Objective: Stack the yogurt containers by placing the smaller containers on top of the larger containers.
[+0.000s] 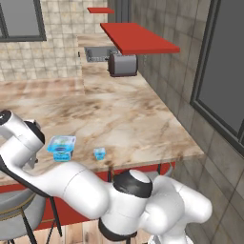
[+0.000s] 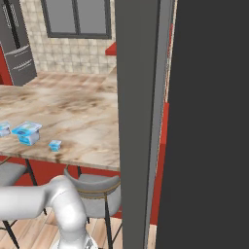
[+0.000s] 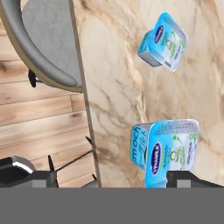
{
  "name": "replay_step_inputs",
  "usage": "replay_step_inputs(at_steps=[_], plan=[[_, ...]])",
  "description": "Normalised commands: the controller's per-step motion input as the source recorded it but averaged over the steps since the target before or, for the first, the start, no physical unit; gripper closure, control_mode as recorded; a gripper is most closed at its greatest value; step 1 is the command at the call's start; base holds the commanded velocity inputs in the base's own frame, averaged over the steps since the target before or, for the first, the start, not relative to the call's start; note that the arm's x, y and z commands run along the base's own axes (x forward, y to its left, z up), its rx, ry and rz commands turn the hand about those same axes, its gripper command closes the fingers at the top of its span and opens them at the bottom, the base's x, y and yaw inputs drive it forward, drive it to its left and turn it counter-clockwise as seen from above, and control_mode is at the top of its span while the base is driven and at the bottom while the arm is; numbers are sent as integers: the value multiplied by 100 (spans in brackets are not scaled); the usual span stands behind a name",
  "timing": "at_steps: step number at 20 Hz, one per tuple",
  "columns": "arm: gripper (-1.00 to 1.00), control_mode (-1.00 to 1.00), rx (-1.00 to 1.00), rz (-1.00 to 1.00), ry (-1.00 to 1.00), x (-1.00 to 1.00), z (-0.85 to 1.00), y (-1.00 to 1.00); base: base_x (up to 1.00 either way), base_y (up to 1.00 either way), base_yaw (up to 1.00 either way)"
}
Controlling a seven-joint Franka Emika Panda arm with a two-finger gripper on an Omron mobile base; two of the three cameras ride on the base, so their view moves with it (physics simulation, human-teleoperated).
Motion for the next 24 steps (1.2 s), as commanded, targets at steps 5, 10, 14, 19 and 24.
replay_step_inputs(at_steps=[5, 10, 14, 19, 24], plan=[[-100, -100, 0, 0, 3, 21, -13, 15, 0, 0, 0], [-100, -100, 0, 0, 0, 16, -6, 29, 0, 0, 0], [-100, -100, 0, 0, 0, 4, -7, 32, 0, 0, 0], [-100, -100, -2, 0, 0, 10, -24, 5, 0, 0, 0], [-100, -100, 0, 0, 0, 16, -20, 1, 0, 0, 0]])
